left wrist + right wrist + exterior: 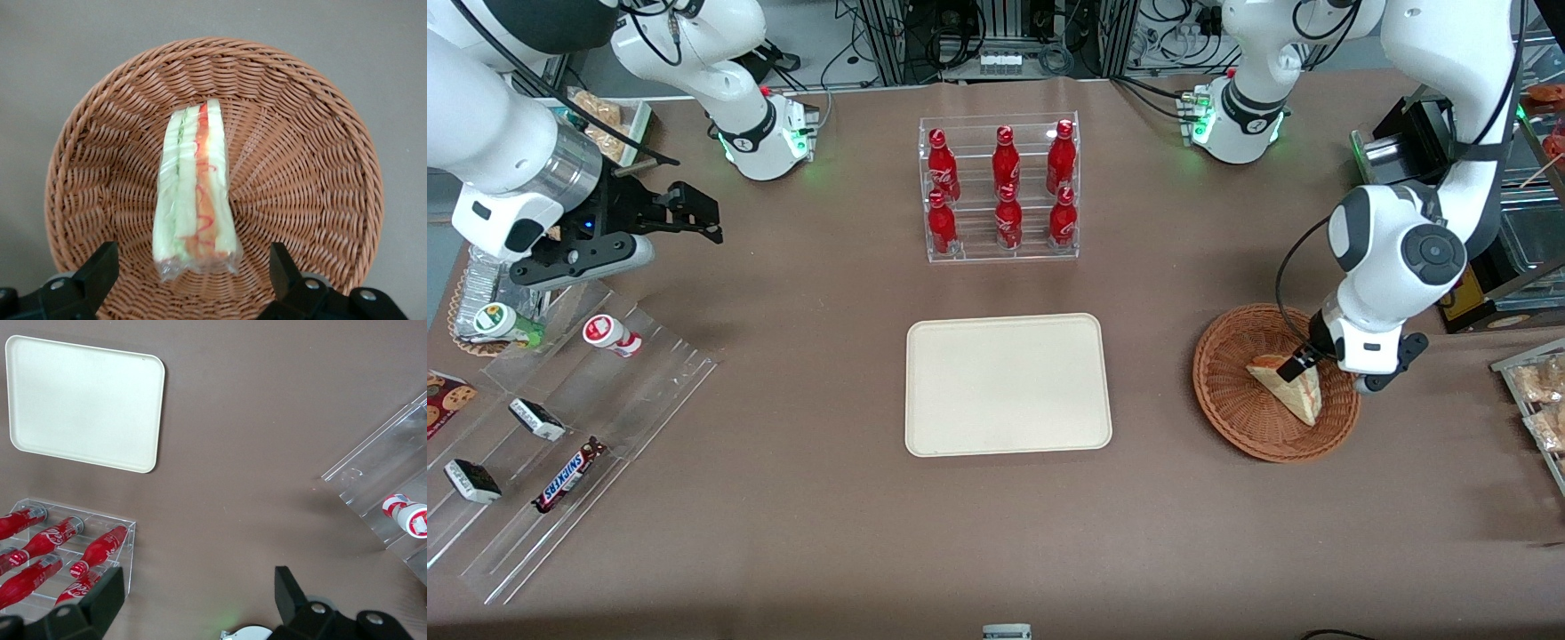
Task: Place sandwich from basket to tray
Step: 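Lower the left gripper and close it on the wrapped sandwich, then lift the sandwich and carry it with the left gripper over the cream tray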
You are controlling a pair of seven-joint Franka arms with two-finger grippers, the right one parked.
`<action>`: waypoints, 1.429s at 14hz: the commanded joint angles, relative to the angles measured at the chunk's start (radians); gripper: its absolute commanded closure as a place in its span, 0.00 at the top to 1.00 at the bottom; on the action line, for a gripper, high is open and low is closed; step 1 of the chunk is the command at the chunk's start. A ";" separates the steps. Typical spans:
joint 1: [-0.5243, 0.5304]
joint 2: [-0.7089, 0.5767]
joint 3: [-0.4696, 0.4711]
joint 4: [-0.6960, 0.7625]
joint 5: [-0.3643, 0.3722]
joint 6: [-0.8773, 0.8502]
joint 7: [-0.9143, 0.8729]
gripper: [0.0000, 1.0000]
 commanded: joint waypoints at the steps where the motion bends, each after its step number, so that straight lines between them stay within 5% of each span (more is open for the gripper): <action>1: 0.008 0.063 -0.006 0.046 -0.008 0.025 -0.041 0.85; 4: 0.012 0.071 -0.006 0.043 -0.011 0.031 -0.077 0.11; 9: -0.003 0.072 -0.017 0.191 -0.004 -0.142 -0.071 0.04; 12: -0.098 0.098 -0.017 0.331 -0.011 -0.293 -0.078 0.04; 20: -0.428 0.247 -0.018 0.503 -0.013 -0.273 -0.164 0.05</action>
